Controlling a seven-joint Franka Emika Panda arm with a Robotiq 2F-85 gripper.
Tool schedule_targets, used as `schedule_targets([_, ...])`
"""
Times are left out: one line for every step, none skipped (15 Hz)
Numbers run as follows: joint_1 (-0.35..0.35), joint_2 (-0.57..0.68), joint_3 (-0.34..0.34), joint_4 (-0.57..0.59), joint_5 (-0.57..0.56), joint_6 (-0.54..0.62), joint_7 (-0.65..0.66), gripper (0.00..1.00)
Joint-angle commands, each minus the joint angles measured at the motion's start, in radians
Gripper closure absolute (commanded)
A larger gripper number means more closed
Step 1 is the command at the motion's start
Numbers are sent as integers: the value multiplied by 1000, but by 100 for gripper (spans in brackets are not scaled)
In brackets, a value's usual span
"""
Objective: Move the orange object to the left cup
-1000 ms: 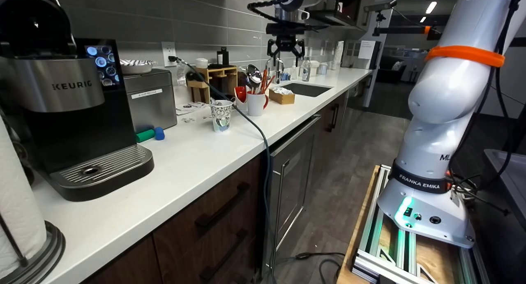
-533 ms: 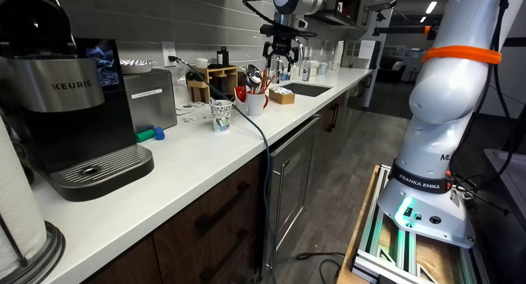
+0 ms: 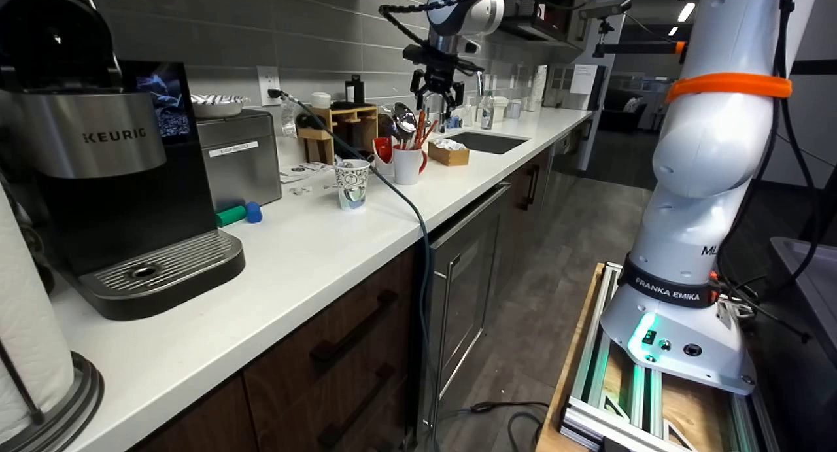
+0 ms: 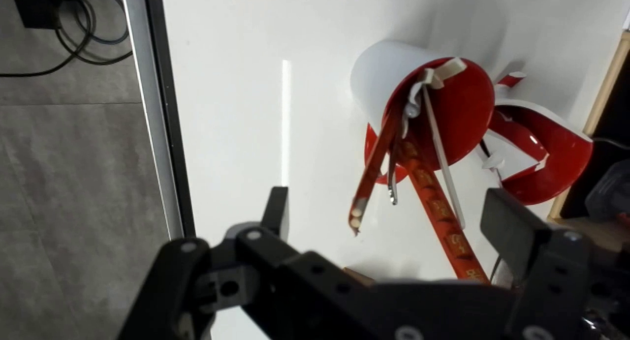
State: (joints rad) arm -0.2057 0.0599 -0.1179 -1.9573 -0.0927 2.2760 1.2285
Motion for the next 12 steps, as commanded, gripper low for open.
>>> schedule_targets([27,62,-29,46,-7,45,79,0])
schedule_targets([30,72,-34,54,-6,49,88,0])
schedule_targets([32,81,-39,61,-5,53,97,0])
schedule_targets([34,87,-43,67,-7,55,102,0])
schedule_targets([36,93,-46,73,-6,53,107,1])
schedule_targets([39,97,-50,75,-7,53,110,11])
schedule_targets([40,101,-53,78,-8,53,113,23])
schedule_targets([43,104,-55,80,-8,52,116,32])
schedule_targets([45,107,-58,81,-9,52,119,39])
schedule_targets([48,110,-59,81,-8,53,121,49])
schedule_targets([51,112,-61,83,-7,52,122,56])
schedule_targets([53,113,-62,83,-8,53,124,63])
